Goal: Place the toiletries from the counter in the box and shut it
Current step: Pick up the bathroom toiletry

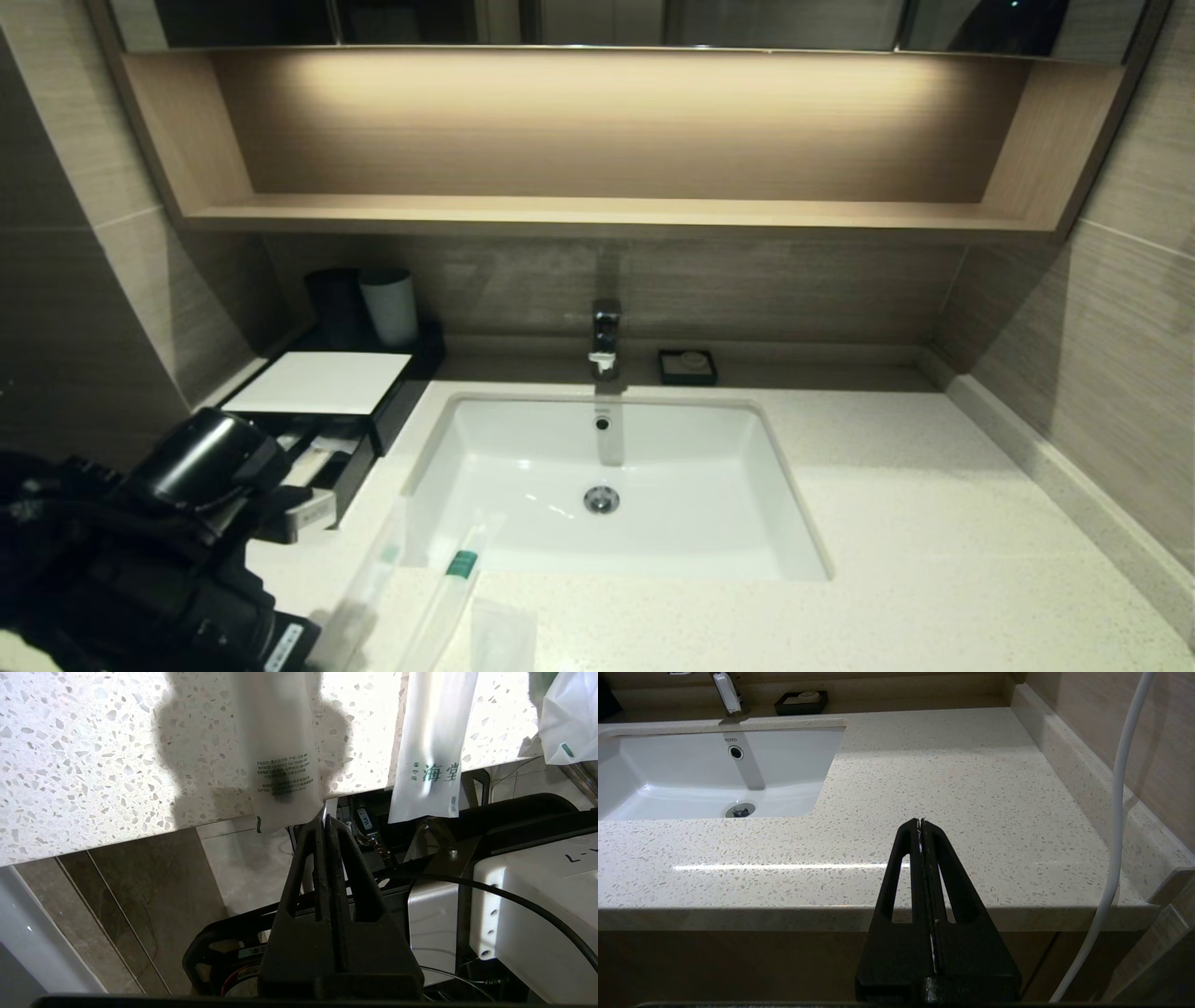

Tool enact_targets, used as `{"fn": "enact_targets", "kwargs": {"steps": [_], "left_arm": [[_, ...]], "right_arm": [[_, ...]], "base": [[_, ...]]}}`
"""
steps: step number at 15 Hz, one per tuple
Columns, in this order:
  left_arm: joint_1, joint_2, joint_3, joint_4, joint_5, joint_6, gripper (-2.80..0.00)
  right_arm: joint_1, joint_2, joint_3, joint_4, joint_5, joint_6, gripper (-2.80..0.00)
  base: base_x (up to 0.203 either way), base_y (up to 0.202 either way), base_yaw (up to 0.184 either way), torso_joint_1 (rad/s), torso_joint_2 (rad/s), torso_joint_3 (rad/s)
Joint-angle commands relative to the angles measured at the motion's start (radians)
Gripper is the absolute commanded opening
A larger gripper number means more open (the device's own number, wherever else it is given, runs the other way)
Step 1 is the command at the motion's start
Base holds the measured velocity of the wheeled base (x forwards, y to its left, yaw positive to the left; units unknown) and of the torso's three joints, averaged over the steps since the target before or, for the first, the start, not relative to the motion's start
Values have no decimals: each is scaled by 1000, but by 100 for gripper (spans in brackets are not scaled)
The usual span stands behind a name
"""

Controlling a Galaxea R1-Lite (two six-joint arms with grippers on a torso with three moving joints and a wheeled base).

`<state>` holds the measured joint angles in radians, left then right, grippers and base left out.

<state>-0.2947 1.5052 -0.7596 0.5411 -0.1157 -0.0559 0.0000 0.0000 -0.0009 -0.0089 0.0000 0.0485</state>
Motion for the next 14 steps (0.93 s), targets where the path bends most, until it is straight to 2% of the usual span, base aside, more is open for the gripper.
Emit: {"fn": "enact_targets", "kwargs": {"steps": [1,11,12,14], "left_arm": [[0,20,-4,2,-2,-2,-280],[0,55,4,-41,3,-21,-280],[0,60,3,-41,8,-21,0],[2,63,3,-41,8,-22,0]], "right_arm": [[0,2,1,0,0,1,-280],[0,2,0,0,0,1,-280],[0,2,1,0,0,1,-280],[0,2,1,0,0,1,-280]], "base": [[0,0,0,0,0,0],[0,0,0,0,0,0],[0,0,0,0,0,0],[0,0,0,0,0,0]]}}
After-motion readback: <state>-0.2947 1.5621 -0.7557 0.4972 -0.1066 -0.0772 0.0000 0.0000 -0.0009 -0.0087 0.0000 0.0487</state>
